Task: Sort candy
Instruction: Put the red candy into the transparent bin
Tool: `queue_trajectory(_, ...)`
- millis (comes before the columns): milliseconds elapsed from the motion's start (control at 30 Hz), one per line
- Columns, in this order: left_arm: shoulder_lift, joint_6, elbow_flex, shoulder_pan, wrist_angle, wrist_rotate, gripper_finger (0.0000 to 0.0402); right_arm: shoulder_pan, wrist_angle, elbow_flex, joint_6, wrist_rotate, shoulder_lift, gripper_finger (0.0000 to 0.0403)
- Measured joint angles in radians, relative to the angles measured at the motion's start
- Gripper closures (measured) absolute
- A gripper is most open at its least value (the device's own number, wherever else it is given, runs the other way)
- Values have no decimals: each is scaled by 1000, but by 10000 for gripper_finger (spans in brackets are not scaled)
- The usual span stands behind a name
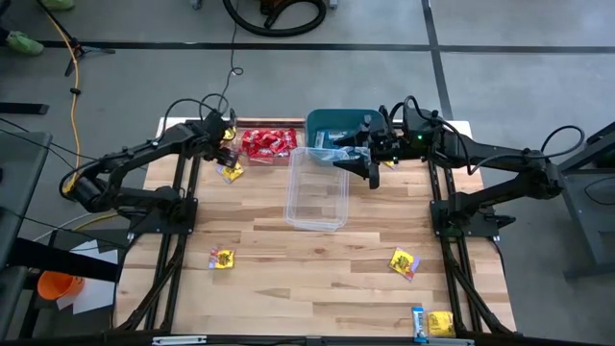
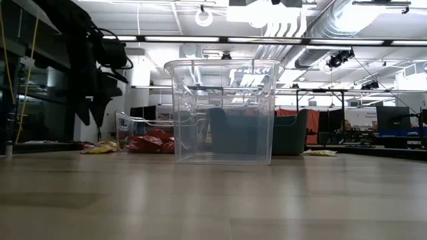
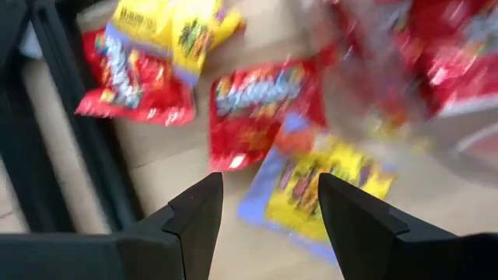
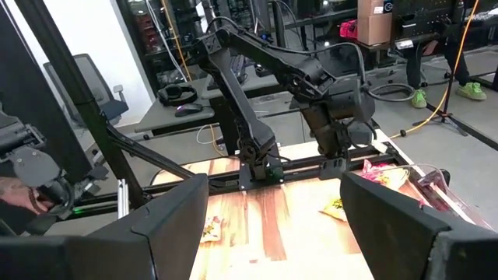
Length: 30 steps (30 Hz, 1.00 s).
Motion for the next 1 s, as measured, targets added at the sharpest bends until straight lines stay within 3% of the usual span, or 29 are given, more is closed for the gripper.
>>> queue_trajectory(300, -54, -361, -194, -115, 197, -221, 202, 0, -12, 0, 45, 0, 0, 114)
queue_trajectory(467, -46, -401, -273, -123, 362, -273, 216, -4, -13, 0, 46, 0, 0, 114)
queue_trajectory(600, -46, -497, -339, -122, 407, -315, 256, -6, -13, 0, 70, 2, 0, 114)
queue_trajectory(800, -46, -508, -403, -123, 499, -340, 380, -6, -13, 0, 77, 23, 0, 114)
queue_trajectory(1000, -46, -489, -430, -123, 638, -363, 398, -6, -13, 0, 78, 58, 0, 114)
